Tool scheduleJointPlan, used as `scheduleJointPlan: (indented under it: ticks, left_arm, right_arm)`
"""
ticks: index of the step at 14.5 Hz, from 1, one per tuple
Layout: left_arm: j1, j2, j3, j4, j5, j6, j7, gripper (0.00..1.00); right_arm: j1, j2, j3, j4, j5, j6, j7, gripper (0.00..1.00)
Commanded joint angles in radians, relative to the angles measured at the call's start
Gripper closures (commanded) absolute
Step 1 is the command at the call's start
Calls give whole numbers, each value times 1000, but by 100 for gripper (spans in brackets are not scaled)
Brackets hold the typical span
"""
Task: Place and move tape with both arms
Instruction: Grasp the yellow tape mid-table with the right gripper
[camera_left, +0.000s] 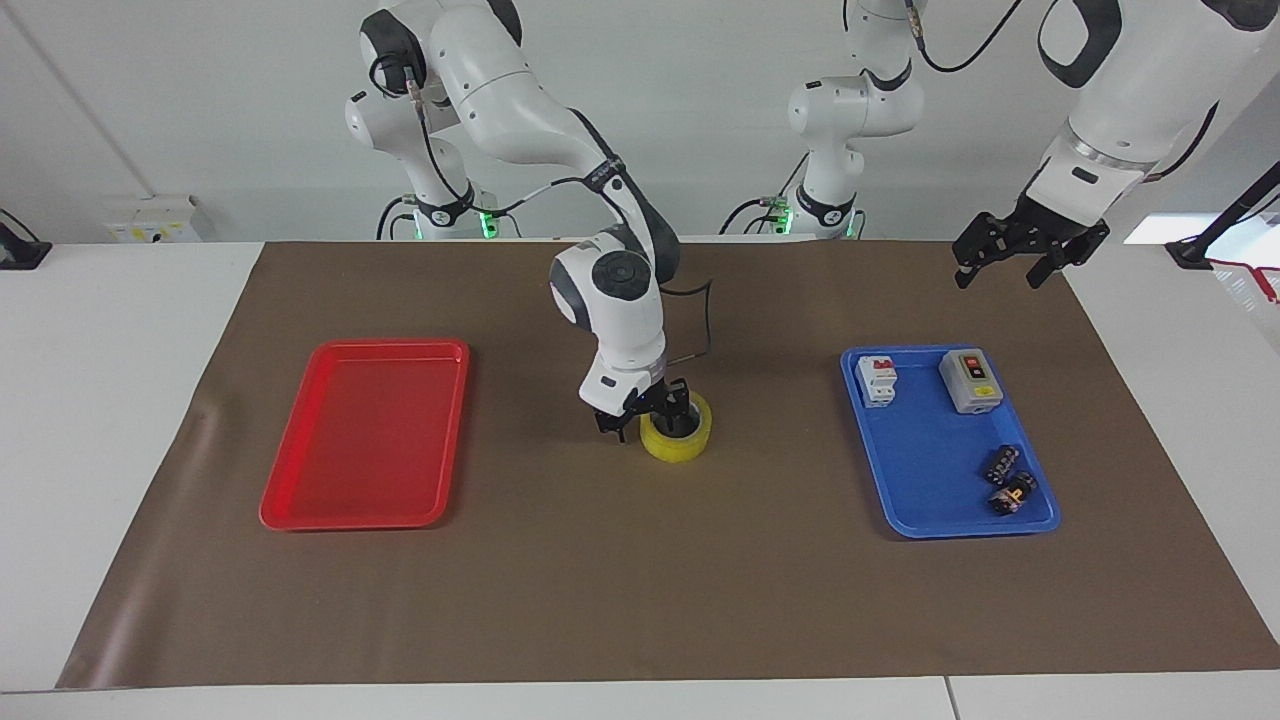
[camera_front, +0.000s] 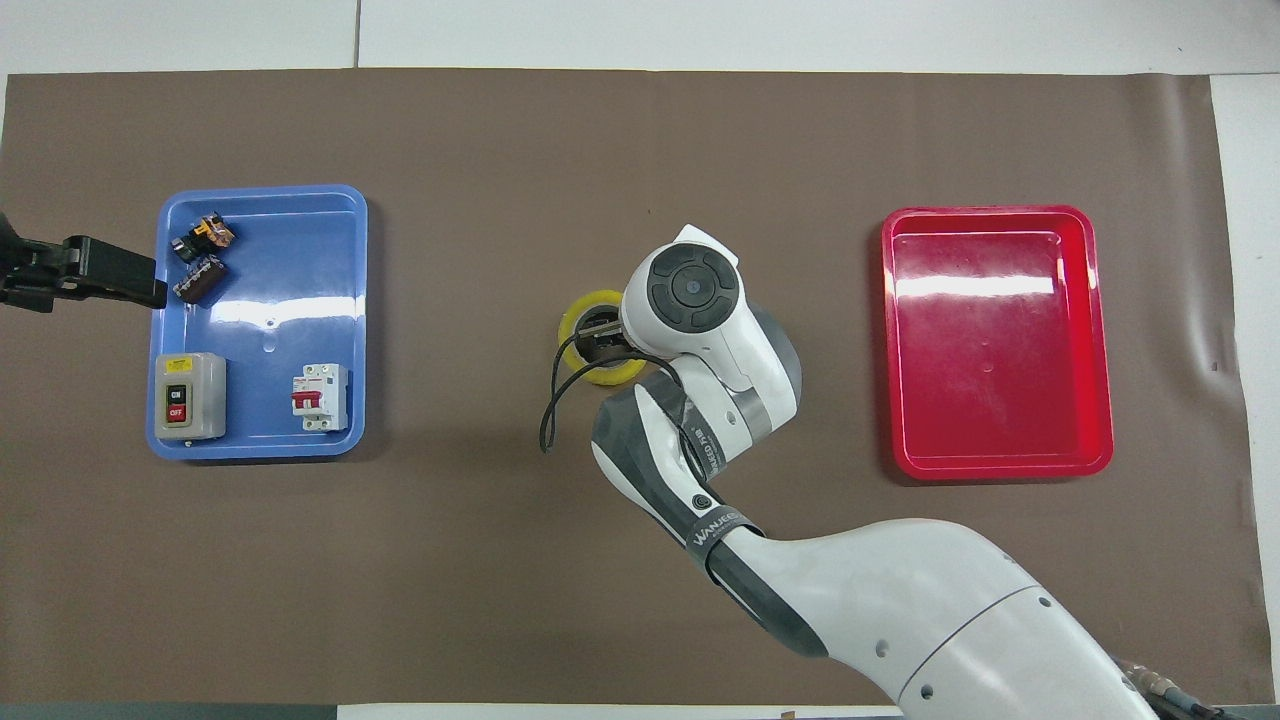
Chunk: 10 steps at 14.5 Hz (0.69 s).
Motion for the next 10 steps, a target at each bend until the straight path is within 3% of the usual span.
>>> scheduleJointPlan:
  ticks: [1, 6, 10]
  left_arm:
    - [-2, -29, 2, -45, 18, 31, 17, 0]
    - [3, -29, 2, -44, 16, 28, 14, 0]
    - [-3, -29, -4, -44, 16, 26, 13, 0]
  right_arm:
    - [16, -3, -1, -13, -3, 12, 7, 100]
    - [12, -6, -2, 7, -10, -20, 5, 100]
    - [-80, -15, -8, 203, -61, -318, -12, 100]
